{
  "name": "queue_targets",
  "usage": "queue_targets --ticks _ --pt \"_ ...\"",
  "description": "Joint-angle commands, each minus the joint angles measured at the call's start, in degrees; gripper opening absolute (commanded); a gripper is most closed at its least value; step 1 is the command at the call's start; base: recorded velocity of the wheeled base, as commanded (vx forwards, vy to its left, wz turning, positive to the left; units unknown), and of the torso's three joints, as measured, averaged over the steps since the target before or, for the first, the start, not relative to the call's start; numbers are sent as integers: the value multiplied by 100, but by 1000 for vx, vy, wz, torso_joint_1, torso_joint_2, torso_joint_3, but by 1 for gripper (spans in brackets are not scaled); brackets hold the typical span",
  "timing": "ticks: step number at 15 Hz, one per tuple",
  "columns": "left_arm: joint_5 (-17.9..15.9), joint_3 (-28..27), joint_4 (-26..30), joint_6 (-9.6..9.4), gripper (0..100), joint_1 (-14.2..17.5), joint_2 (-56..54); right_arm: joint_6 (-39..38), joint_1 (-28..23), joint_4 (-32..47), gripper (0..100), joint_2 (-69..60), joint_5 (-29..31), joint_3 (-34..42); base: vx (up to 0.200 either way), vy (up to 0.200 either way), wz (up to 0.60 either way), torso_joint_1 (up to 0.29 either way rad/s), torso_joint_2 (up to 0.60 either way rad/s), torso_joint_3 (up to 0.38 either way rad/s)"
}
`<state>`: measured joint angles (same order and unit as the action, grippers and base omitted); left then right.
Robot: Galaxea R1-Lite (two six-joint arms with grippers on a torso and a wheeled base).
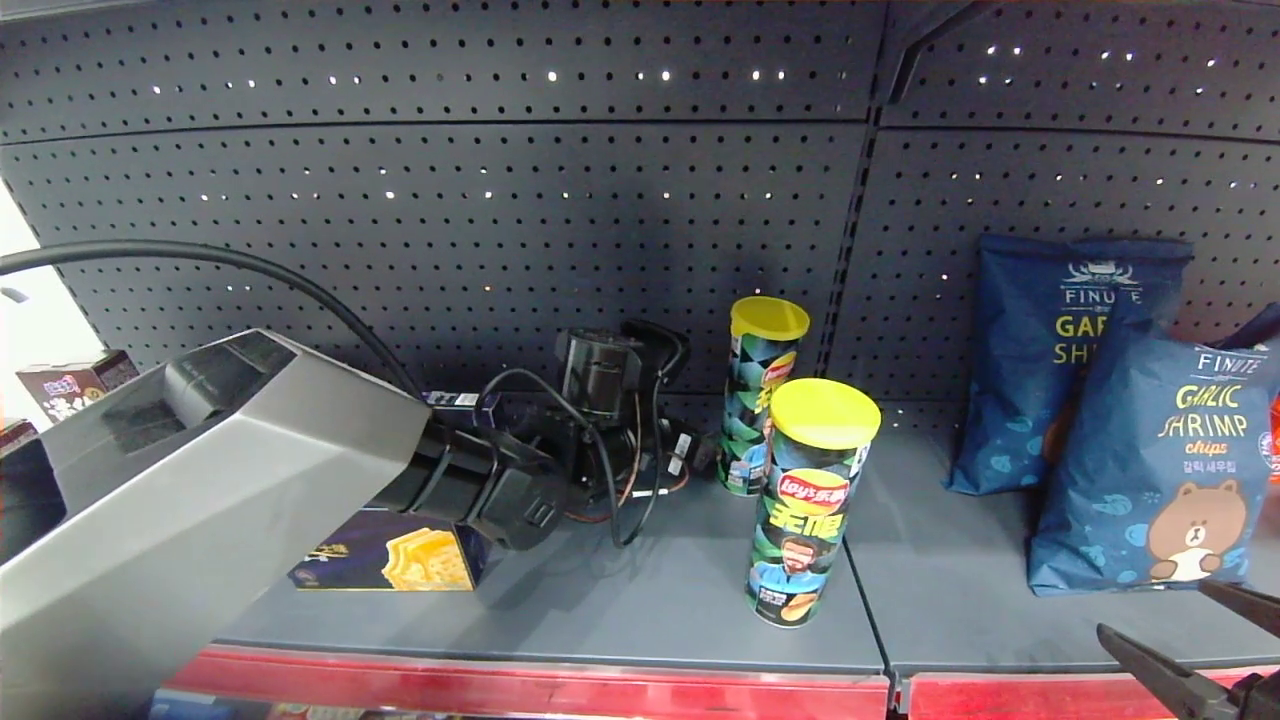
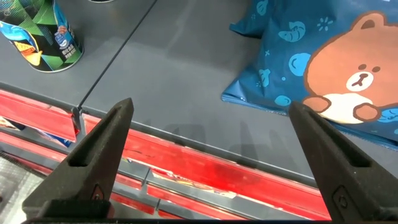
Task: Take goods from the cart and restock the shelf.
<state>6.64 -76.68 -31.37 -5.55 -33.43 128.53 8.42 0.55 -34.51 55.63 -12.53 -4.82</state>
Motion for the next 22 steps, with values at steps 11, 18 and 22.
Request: queue_targets --ticks 11,18,22 --pt "-5 -154 -1 1 100 -41 59 1 -2 -3 100 -8 -21 -11 0 0 0 0 0 0" --pt "258 540 -10 10 100 47 -838 10 68 -3 100 265 -4 -327 0 0 0 0 0 0" --pt "285 962 8 10 100 143 -1761 10 262 -3 100 985 32 -1004 0 0 0 0 0 0"
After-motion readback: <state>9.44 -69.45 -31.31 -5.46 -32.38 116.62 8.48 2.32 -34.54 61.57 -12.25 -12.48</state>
